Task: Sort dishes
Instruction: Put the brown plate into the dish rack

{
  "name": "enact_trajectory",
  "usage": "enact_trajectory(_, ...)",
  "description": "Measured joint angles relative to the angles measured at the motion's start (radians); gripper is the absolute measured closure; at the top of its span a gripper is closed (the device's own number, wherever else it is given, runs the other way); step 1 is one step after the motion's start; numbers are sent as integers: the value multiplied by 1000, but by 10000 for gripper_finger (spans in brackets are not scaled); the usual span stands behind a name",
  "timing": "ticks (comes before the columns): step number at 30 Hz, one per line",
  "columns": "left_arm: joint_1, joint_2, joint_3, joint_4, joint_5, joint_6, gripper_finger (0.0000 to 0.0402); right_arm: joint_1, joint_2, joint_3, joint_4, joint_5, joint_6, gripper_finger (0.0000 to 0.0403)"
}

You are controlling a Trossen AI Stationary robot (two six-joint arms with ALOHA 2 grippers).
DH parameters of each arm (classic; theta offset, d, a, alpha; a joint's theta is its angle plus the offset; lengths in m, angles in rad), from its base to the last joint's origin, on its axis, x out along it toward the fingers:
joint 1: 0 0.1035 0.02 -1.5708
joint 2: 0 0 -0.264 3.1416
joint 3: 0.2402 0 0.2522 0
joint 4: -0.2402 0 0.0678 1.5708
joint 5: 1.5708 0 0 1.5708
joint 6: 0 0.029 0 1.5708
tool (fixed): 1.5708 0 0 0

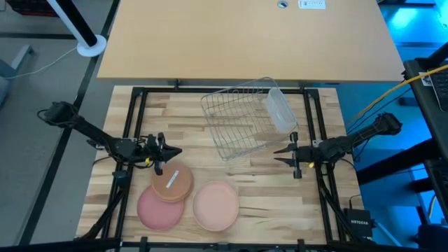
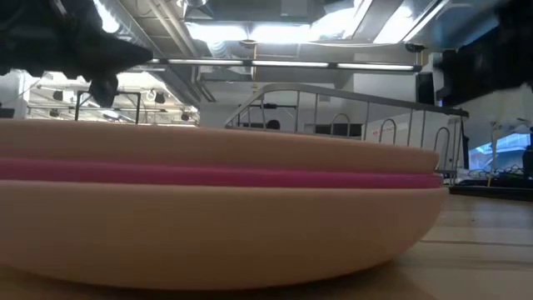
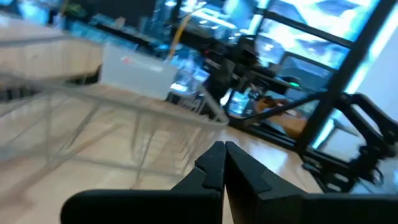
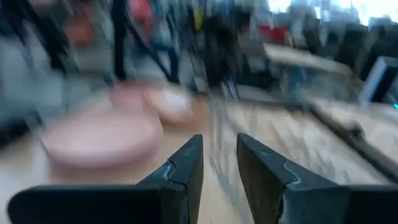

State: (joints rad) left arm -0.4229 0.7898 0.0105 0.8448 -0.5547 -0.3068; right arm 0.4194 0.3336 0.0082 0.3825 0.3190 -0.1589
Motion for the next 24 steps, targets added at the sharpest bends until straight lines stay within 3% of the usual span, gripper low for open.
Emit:
enact_trajectory(4, 0, 0, 0, 44, 98, 107, 402, 0, 4, 3, 256, -56, -3, 300)
enact_trajectory(8, 0, -3, 0, 43, 164, 161, 402, 0, 5, 55, 359, -43, -3, 300)
enact_trajectory(16, 0, -3, 0, 42, 170, 182, 402, -1, 85, 219, 292, 139, -7, 300)
enact_trajectory(24, 0, -6, 0, 90, 170, 188, 402, -1, 322, 380, 241, 144, -7, 300)
